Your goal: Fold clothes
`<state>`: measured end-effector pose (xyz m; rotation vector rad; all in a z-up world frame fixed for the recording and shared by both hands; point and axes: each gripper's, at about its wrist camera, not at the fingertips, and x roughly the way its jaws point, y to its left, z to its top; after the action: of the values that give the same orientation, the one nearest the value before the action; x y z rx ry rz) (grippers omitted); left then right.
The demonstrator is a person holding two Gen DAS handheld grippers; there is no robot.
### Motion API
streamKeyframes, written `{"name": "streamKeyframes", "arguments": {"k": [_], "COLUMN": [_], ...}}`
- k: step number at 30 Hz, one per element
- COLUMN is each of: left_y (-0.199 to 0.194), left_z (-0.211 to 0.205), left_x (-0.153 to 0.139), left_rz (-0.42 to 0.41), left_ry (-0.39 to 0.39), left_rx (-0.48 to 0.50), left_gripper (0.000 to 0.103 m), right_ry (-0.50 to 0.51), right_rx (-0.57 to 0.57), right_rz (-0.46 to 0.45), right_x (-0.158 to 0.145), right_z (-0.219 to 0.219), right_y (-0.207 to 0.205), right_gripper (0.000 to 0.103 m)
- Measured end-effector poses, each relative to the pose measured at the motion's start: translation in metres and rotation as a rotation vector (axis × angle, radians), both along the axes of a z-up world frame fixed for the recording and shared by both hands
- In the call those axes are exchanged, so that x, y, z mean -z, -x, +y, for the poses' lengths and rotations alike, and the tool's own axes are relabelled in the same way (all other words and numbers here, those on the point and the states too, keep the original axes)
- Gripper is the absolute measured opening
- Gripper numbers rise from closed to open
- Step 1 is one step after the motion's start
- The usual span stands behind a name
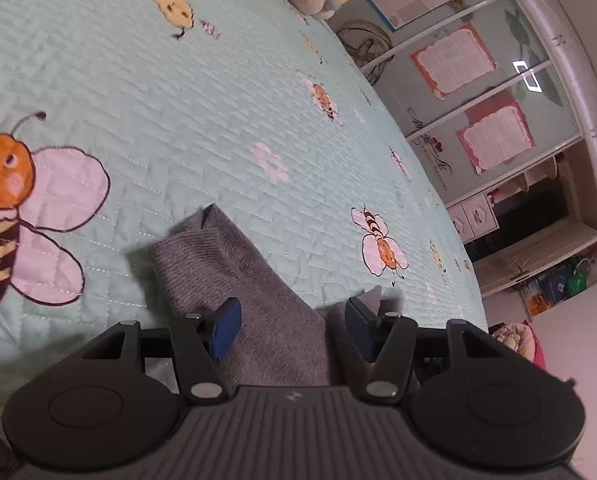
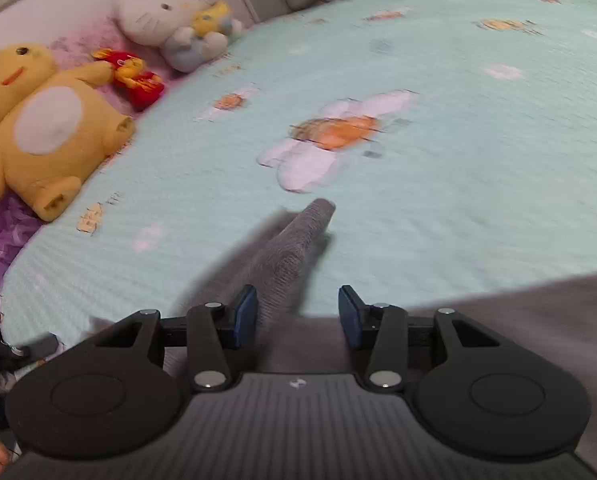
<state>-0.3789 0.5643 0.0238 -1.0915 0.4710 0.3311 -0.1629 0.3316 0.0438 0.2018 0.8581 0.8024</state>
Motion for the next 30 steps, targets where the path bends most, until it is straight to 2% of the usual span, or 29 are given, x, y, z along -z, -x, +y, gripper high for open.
{"name": "streamKeyframes", "arguments": {"k": [2, 4, 7, 8, 10, 13, 17, 19, 23, 28, 30], "left_y": [0.004, 0.014, 0.021, 0.021, 0.017, -0.011, -0.064, -0.096, -0.144, -0.167, -0.169], "left_z": [0.008, 0.014, 0.018, 0.016, 0.011, -0.002, -0.026, -0.036, -0.042, -0.044, -0.045], "left_x": [0.012, 0.023, 0.030, 0.029, 0.021, 0.002, -0.021, -0.025, -0.020, -0.022, -0.022], "left_rz": [-0.040, -0.073, -0.087, -0.088, -0.095, -0.082, -0.053, -0.011, 0.078, 0.102, 0.099], "left_ry": [0.079, 0.144, 0.175, 0.168, 0.140, 0.053, -0.081, -0.146, -0.214, -0.302, -0.318], "left_rx": [-0.029, -0.083, -0.115, -0.109, -0.087, 0.021, 0.203, 0.272, 0.315, 0.351, 0.375], "left_gripper": [0.062, 0.064, 0.065, 0.065, 0.069, 0.070, 0.070, 0.071, 0.070, 0.068, 0.059], "right_ry": [-0.170, -0.185, -0.166, -0.168, -0.191, -0.163, -0.049, -0.012, 0.107, 0.443, 0.555], "right_rx": [-0.199, -0.289, -0.367, -0.364, -0.264, -0.187, -0.090, -0.064, -0.065, -0.154, -0.184], "right_rz": [0.006, 0.015, 0.052, 0.053, 0.007, -0.074, -0.139, -0.166, -0.254, -0.523, -0.595], "right_x": [-0.006, -0.007, -0.003, -0.002, -0.009, -0.020, -0.021, -0.019, -0.017, -0.008, 0.000], "right_z": [0.018, 0.023, 0.022, 0.016, -0.011, -0.045, -0.081, -0.100, -0.131, -0.153, -0.156], "right_y": [0.017, 0.028, 0.040, 0.044, 0.047, 0.057, 0.073, 0.087, 0.117, 0.158, 0.166], "right_gripper": [0.046, 0.045, 0.045, 0.045, 0.046, 0.051, 0.051, 0.051, 0.051, 0.051, 0.051]}}
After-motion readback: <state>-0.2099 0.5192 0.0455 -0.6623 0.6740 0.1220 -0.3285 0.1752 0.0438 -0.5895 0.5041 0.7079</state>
